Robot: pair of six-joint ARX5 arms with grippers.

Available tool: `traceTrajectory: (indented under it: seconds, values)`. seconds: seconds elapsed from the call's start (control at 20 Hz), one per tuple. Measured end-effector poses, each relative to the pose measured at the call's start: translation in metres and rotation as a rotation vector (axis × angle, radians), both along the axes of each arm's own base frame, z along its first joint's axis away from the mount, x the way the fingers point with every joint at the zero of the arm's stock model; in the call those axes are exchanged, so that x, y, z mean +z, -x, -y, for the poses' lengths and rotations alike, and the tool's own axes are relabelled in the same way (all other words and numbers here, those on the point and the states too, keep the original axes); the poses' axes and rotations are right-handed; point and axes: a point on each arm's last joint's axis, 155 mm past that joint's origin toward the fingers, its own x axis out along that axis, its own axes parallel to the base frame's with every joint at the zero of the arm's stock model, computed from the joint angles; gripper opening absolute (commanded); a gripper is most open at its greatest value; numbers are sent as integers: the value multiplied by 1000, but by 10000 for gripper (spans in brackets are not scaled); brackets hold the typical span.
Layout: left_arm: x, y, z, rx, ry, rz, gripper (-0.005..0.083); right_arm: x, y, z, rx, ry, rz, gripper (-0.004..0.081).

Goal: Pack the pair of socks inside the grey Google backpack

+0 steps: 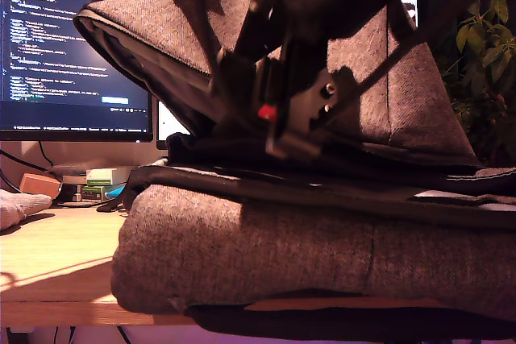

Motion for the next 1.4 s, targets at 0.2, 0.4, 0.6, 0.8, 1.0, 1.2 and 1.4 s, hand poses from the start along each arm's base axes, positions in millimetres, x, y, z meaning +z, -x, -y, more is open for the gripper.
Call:
traceTrajectory:
  seconds: [0.2, 0.4, 0.6, 0.8, 1.0, 1.2, 1.4]
  values:
    - [2, -1, 0, 1, 4, 3, -21, 10, -7, 6, -21, 63, 86, 101]
    - [6, -2, 0, 6, 10, 11, -21, 20, -12, 10, -46, 96, 150, -11]
    - [4, -2, -2, 10, -8, -2, 52, 24, -14, 15, -77, 125, 181, -11]
    - [-1, 2, -9, -27, -104, 41, 366, 30, -12, 12, -68, 154, 175, -11]
    - [0, 12, -16, -44, -130, 44, 378, 42, -12, 15, -73, 159, 173, -11]
    - [7, 30, -28, -53, -143, 42, 377, 40, -11, 18, -72, 193, 158, -11]
    - [19, 42, -51, -19, -183, 98, 300, 39, -11, 21, -79, 194, 148, -11]
